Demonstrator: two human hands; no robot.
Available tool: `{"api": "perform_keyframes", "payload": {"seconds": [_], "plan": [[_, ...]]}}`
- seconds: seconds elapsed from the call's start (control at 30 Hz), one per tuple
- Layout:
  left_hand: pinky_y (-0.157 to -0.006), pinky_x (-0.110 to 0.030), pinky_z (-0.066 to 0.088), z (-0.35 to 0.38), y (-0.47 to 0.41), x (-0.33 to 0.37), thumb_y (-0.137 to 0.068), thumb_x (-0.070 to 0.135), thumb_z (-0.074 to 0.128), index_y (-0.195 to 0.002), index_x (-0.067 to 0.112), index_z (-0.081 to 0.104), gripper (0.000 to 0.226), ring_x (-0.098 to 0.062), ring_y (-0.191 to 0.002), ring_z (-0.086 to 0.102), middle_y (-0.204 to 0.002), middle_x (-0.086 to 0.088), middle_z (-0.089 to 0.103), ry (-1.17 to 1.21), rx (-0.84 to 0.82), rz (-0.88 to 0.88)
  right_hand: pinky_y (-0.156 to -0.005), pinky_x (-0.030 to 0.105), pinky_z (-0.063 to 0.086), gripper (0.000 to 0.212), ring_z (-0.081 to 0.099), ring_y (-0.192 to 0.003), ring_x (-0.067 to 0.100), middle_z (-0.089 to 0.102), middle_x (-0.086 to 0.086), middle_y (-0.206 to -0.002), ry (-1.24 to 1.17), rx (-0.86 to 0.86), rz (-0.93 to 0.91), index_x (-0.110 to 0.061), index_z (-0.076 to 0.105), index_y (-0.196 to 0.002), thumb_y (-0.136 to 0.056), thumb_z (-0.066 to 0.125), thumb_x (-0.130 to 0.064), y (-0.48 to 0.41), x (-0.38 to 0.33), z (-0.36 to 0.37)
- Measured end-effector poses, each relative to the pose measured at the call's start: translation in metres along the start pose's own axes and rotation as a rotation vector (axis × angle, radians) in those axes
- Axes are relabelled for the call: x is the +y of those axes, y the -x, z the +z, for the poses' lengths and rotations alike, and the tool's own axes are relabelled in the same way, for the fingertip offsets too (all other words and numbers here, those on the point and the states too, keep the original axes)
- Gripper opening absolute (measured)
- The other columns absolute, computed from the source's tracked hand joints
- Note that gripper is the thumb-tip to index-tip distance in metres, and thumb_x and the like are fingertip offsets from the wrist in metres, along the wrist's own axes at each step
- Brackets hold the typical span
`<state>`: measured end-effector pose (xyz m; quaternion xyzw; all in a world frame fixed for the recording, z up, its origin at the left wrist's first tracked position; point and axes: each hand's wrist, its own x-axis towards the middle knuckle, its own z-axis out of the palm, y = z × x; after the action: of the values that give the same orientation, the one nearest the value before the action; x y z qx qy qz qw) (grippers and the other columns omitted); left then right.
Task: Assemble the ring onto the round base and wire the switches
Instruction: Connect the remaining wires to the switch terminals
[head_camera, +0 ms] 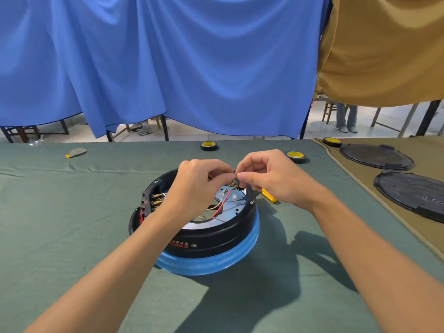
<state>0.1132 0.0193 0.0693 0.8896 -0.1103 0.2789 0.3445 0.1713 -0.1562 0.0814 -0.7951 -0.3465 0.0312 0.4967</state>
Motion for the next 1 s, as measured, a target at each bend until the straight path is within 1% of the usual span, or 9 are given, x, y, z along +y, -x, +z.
{"api": "perform_keyframes", "payload": {"seconds": [0.13,0.2,0.3,0.43,0.57,0.67,0.77,0.87,1.0], "plan": [[-0.064,-0.011,0.045,-0.005,-0.002,-0.012,-0.091,0.015,0.067,-0.089,0.013,0.077,0.011,-0.007,-0.066,0.063,-0.072,0.007,0.071,-0.047,0.056,-0.015,-0.055,0.021,0.048,0.005,0.055,-0.057,0.008,0.073,0.006,-0.076,-0.062,0.011,0.006,-0.007,0.069,-0.091,-0.091,0.064,-0.009,-0.009,0.002,0.004],[-0.059,-0.007,0.04,-0.008,-0.004,-0.02,-0.093,0.016,0.065,-0.089,0.013,0.076,0.012,-0.004,-0.064,0.06,-0.07,0.01,0.067,-0.076,0.093,-0.084,-0.061,0.025,0.051,0.006,0.058,-0.061,0.009,0.074,0.005,-0.079,-0.081,0.047,0.029,-0.008,0.07,-0.093,-0.09,0.066,-0.01,-0.012,0.007,0.0],[-0.062,-0.008,0.043,-0.014,-0.005,-0.033,-0.093,0.016,0.065,-0.089,0.013,0.075,0.011,-0.004,-0.069,0.063,-0.067,0.014,0.065,-0.07,0.087,-0.18,-0.067,0.028,0.054,0.009,0.06,-0.064,0.01,0.075,0.006,-0.081,-0.132,0.086,0.063,-0.008,0.073,-0.094,-0.09,0.065,-0.007,-0.015,0.016,-0.004],[-0.08,-0.034,0.054,-0.014,-0.004,-0.04,-0.093,0.021,0.064,-0.091,0.016,0.074,0.011,-0.012,-0.079,0.066,-0.074,0.012,0.068,-0.112,-0.004,-0.221,-0.064,0.023,0.054,0.012,0.06,-0.061,0.008,0.074,0.007,-0.076,-0.132,0.158,0.074,-0.008,0.073,-0.088,-0.089,0.063,-0.001,-0.022,0.024,0.004],[-0.085,-0.039,0.053,-0.009,-0.007,-0.031,-0.094,0.035,0.061,-0.112,0.022,0.07,0.024,-0.015,-0.093,0.064,-0.099,0.006,0.072,-0.23,-0.064,-0.131,-0.065,0.021,0.055,0.011,0.066,-0.063,0.012,0.075,0.003,-0.075,0.008,0.163,0.019,-0.01,0.071,-0.092,-0.087,0.066,-0.001,-0.029,0.025,0.016],[-0.078,-0.042,0.054,-0.004,-0.016,-0.023,-0.096,0.037,0.057,-0.109,0.026,0.073,0.023,-0.022,-0.091,0.065,-0.095,0.002,0.074,-0.318,-0.177,-0.104,-0.068,0.014,0.053,0.015,0.069,-0.068,0.005,0.075,-0.002,-0.081,0.108,0.169,-0.06,-0.015,0.069,-0.099,-0.087,0.068,-0.006,-0.03,0.024,0.024],[-0.077,-0.042,0.054,0.003,-0.02,-0.021,-0.097,0.03,0.056,-0.109,0.028,0.074,0.021,-0.024,-0.087,0.065,-0.092,-0.002,0.075,-0.335,-0.189,-0.105,-0.071,0.01,0.051,0.019,0.068,-0.073,-0.003,0.073,-0.009,-0.082,0.142,0.229,-0.082,-0.019,0.068,-0.104,-0.088,0.068,-0.01,-0.029,0.028,0.031],[-0.076,-0.042,0.054,0.008,-0.018,-0.023,-0.097,0.026,0.056,-0.106,0.027,0.076,0.021,-0.025,-0.083,0.065,-0.088,-0.003,0.074,-0.342,-0.134,-0.11,-0.076,0.015,0.051,0.018,0.065,-0.077,-0.006,0.069,-0.018,-0.082,0.199,0.275,-0.072,-0.025,0.068,-0.106,-0.088,0.069,-0.02,-0.029,0.034,0.032],[-0.071,-0.038,0.057,0.01,-0.02,-0.025,-0.093,0.022,0.063,-0.096,0.022,0.079,0.016,-0.021,-0.075,0.067,-0.082,0.0,0.075,-0.32,-0.13,-0.217,-0.08,0.023,0.047,0.01,0.064,-0.087,0.003,0.071,-0.014,-0.088,0.202,0.519,0.01,-0.024,0.07,-0.098,-0.09,0.063,-0.026,-0.036,0.046,0.027]]}}
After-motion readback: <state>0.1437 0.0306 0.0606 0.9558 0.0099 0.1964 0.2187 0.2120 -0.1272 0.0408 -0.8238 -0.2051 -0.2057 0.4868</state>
